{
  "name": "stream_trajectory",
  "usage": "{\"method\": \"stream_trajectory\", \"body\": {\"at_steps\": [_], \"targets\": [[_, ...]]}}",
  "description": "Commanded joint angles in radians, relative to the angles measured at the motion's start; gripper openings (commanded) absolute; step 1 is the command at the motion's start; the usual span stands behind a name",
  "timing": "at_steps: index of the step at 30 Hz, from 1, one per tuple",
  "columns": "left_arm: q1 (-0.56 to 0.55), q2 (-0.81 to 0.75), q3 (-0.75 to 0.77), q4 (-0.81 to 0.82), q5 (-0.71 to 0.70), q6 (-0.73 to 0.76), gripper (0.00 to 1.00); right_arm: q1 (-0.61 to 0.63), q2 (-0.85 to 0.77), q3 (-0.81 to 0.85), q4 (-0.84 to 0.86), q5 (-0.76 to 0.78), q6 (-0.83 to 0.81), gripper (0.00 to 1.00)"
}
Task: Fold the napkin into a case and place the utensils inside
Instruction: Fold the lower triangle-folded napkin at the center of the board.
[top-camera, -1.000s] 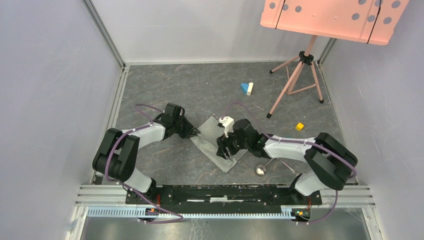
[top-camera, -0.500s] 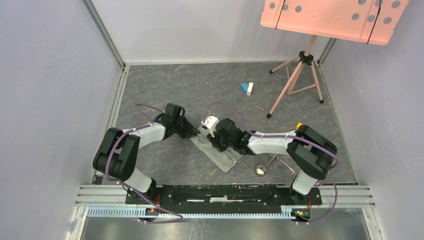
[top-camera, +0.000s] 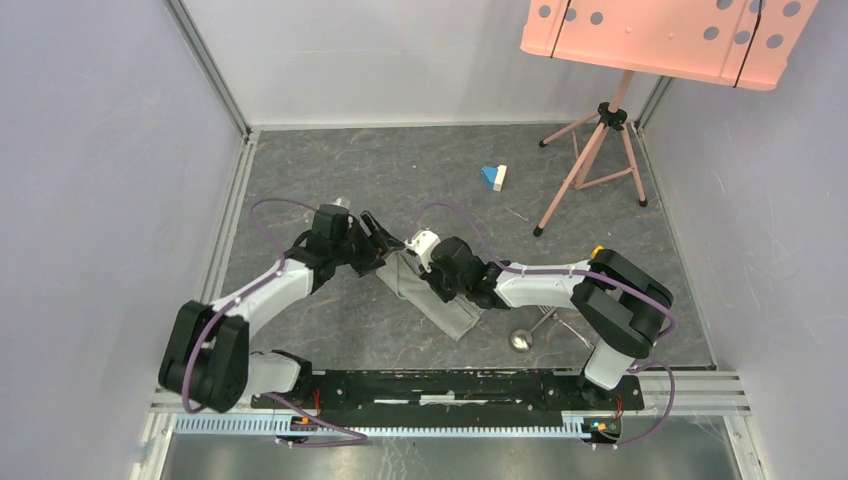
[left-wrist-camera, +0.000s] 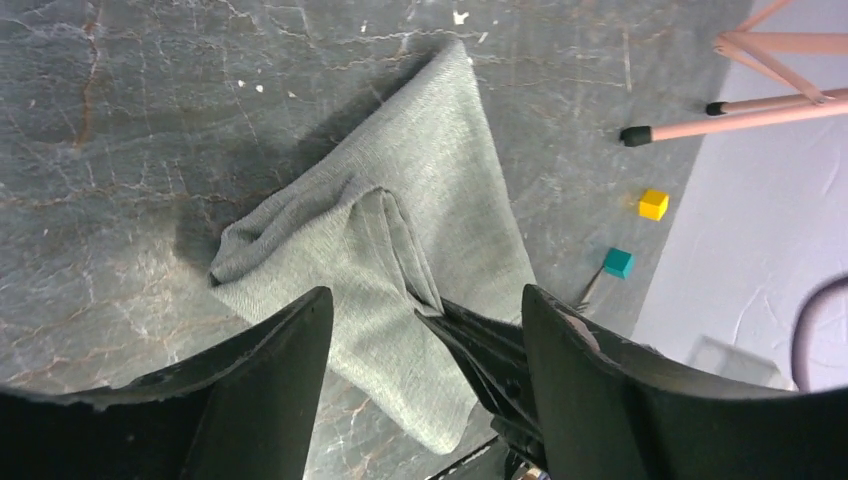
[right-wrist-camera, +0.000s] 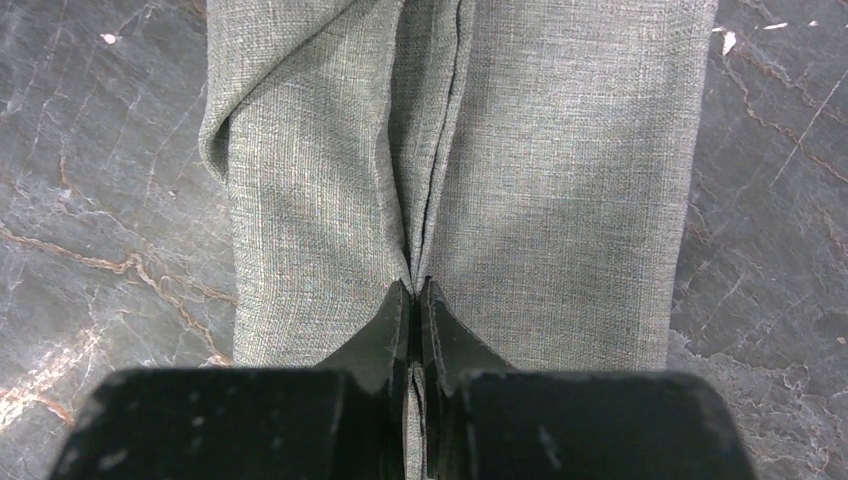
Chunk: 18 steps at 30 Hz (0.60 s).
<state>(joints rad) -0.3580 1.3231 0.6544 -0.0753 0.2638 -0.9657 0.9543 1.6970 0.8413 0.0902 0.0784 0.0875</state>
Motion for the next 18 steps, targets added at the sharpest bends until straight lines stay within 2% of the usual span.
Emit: {"method": "stream_trajectory", "body": {"at_steps": [1,3,6,8,12,18], "targets": [[0.011,-0.116,-0.067,0.012,-0.032,0.076,0.73,-0.018,0.001,0.022,0.017,-0.002,0.012,0.08],[0.014,-0.124,-0.097,0.052,-0.020,0.059,0.62,-0.022,0.001,0.020,0.021,-0.008,0.014,0.10],[0.025,-0.070,-0.111,0.132,0.046,0.039,0.36,-0.026,0.001,0.019,0.025,-0.018,0.018,0.12],[0.026,-0.020,-0.110,0.193,0.086,0.021,0.27,-0.027,0.001,0.021,0.028,-0.026,0.021,0.14],[0.027,0.063,-0.114,0.317,0.149,-0.030,0.18,-0.029,0.006,0.030,0.031,-0.046,0.015,0.16],[0.027,0.094,-0.125,0.365,0.144,-0.052,0.16,-0.034,0.025,0.047,0.026,-0.077,0.016,0.15]]}}
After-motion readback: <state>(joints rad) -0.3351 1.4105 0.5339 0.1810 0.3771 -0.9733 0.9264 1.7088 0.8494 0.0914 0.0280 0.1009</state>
